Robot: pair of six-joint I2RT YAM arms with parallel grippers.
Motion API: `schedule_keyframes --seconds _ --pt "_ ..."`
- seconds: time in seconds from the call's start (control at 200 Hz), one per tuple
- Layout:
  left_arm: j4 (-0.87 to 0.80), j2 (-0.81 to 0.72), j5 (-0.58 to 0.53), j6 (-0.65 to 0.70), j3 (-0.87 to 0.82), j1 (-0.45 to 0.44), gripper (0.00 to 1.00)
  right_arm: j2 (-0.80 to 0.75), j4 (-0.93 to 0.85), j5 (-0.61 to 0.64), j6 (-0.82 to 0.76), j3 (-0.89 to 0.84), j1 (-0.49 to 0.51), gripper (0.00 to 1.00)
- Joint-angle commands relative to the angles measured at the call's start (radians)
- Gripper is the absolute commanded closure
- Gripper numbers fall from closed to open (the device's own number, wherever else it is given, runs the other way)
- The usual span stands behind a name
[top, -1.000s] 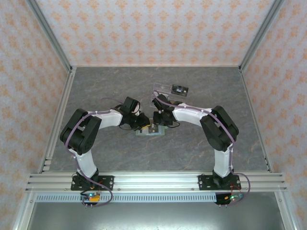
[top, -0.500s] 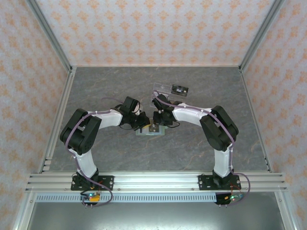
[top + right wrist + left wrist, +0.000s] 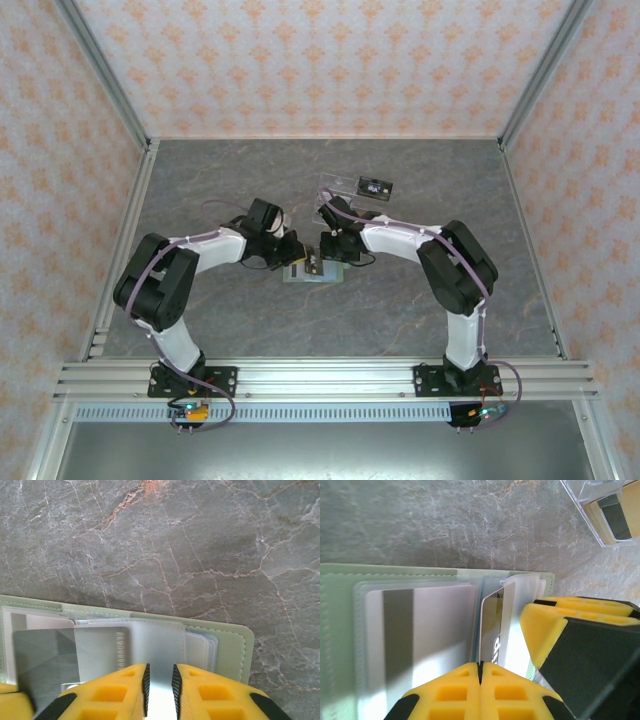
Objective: Take the credit cards out of the card holder
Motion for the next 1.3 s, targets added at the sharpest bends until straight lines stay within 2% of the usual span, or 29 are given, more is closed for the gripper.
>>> schedule_keyframes --seconds 0.0,0.21,0.365,0.43,0.515,0.666,0.856,0.966,1.086,1.171,1.296 --pt "-0.084 -0.062 -0.037 0.066 -0.013 0.025 1.0 -0.029 0.027 -0.016 0.008 -0.044 -0.022 0.76" --pt "-0.147 -0.128 -0.04 0.123 0.004 0.045 1.0 -0.122 0.172 -0.192 0.01 -0.094 -0.065 0.68" --pt "-0.207 -0.153 -0.041 0.157 0.025 0.055 1.0 -0.164 0.322 -0.327 0.039 -0.174 -0.109 0.57" --pt "-0.215 -0.173 -0.036 0.159 0.034 0.06 1.0 -0.17 0.376 -0.395 0.048 -0.194 -0.123 0.49" --pt "-0.188 -0.2 -0.021 0.131 0.041 0.061 1.0 -0.178 0.443 -0.475 0.056 -0.212 -0.137 0.39" --pt "-0.077 -0.242 0.016 0.048 0.037 0.061 1.0 -0.181 0.491 -0.573 0.035 -0.196 -0.16 0.28" --pt "0.095 -0.266 0.072 -0.087 0.016 0.06 1.0 -0.191 0.596 -0.698 0.1 -0.187 -0.189 0.23" --pt "0.165 -0.277 0.096 -0.141 0.011 0.06 1.0 -0.185 0.61 -0.73 0.127 -0.17 -0.191 0.22" --pt "0.227 -0.292 0.103 -0.189 -0.004 0.06 1.0 -0.186 0.71 -0.779 0.207 -0.183 -0.197 0.22" --pt "0.263 -0.296 0.109 -0.219 -0.011 0.06 1.0 -0.199 0.777 -0.804 0.26 -0.192 -0.199 0.24" --pt "0.278 -0.296 0.113 -0.241 -0.013 0.06 1.0 -0.224 0.845 -0.821 0.308 -0.204 -0.203 0.34"
